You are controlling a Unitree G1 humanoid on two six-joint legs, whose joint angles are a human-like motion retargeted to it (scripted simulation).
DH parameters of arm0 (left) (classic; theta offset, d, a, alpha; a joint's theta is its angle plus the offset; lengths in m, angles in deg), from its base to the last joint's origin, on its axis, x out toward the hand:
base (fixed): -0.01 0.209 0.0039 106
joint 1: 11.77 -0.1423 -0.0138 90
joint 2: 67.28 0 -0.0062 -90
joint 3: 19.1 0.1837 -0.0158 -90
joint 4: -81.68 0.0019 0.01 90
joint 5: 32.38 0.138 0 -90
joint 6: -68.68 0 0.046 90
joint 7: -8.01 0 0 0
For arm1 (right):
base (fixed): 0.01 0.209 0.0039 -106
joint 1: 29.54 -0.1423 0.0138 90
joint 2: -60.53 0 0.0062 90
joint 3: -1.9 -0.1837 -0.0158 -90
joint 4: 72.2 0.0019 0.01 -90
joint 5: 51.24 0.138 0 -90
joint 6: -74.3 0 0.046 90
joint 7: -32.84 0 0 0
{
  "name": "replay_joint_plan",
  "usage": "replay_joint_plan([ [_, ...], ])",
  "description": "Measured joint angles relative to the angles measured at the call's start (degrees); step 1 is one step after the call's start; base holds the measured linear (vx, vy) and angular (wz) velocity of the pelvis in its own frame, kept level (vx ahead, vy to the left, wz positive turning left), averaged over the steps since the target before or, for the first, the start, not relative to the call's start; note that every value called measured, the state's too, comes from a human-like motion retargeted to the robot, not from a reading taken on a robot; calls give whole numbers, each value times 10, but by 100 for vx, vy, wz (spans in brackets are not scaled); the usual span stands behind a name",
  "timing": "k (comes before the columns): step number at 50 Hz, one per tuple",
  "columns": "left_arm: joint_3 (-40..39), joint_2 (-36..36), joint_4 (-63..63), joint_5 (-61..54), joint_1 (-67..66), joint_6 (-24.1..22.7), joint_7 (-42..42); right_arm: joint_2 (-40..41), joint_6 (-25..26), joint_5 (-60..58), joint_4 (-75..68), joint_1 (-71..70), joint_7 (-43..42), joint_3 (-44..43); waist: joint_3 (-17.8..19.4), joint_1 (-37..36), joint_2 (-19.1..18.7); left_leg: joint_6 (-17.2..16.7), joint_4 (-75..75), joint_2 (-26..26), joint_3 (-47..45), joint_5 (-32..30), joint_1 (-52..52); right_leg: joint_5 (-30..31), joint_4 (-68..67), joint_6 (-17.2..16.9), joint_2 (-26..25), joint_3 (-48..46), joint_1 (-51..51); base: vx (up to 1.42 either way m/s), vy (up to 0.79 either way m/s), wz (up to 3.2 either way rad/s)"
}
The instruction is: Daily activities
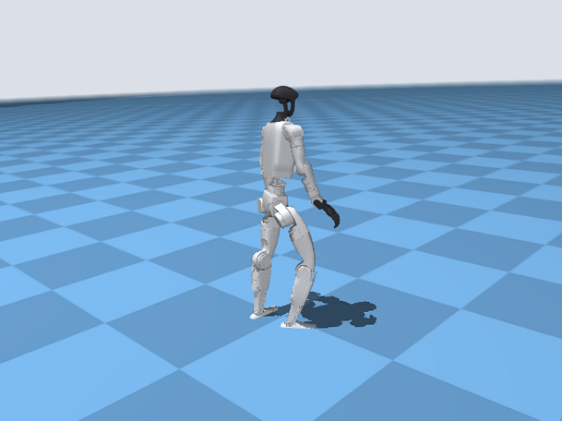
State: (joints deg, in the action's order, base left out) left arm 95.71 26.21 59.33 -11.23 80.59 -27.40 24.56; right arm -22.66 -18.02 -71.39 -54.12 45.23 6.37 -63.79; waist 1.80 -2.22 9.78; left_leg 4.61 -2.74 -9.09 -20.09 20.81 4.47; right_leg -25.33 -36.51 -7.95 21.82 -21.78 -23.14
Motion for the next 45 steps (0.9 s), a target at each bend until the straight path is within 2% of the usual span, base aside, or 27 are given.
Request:
replay_joint_plan([
  [7,3,2,25,-6,-8,2,-18,9,-4,8,-5,4,9,3,6,2,3,-4,-2,-3,-4,6,4,-20,-42,8,13,0,-17,6,-3,-2],
  [12,15,-4,39,-8,-4,5,-38,16,-8,20,-9,-2,23,5,17,11,4,-10,-2,-3,-11,14,11,-12,-120,35,44,-21,-53,10,-6,-4],
  [18,35,-5,31,-3,17,10,-35,9,-14,41,-3,-16,24,5,33,47,2,-25,0,2,3,17,23,6,-175,20,37,35,-130,16,-9,38],
  [26,52,12,11,-5,85,6,14,-8,-18,75,8,-34,3,-2,25,68,-22,-45,5,39,16,23,23,65,-20,-13,-29,75,-203,29,-14,36],
  [31,46,12,8,-10,117,11,37,-15,-17,83,1,-44,0,-7,10,61,-29,-51,35,58,-1,29,36,73,6,5,-43,79,-194,43,-23,25],
  [34,34,5,6,-19,121,18,41,-20,-15,78,-4,-51,2,-5,10,51,-35,-52,140,89,-9,36,25,57,-5,25,-54,80,-161,48,-29,13],
  [37,25,-4,2,-30,116,23,38,-26,-15,64,-1,-54,4,4,19,34,-44,-41,350,159,-17,39,-22,33,-2,50,-74,75,-111,44,-30,1],
  [39,22,-7,-3,-34,112,26,31,-32,-14,52,5,-56,6,11,27,17,-63,-26,525,230,-10,40,-78,19,13,70,-106,61,-72,39,-26,-9],
  [41,21,-11,-8,-33,107,27,23,-38,-12,40,10,-57,8,16,30,-3,-78,-6,646,279,1,35,-128,7,27,84,-137,52,-40,40,-21,-14],
  [43,21,-16,-14,-28,106,30,15,-47,-9,29,16,-62,9,16,33,-26,-97,8,730,312,22,51,-181,6,66,94,-175,41,2,42,-16,-10],
  [45,18,-22,-19,-22,103,31,8,-54,-6,20,20,-67,9,13,35,-50,-110,15,767,322,34,77,-228,9,106,98,-205,37,42,45,-9,-9],
])
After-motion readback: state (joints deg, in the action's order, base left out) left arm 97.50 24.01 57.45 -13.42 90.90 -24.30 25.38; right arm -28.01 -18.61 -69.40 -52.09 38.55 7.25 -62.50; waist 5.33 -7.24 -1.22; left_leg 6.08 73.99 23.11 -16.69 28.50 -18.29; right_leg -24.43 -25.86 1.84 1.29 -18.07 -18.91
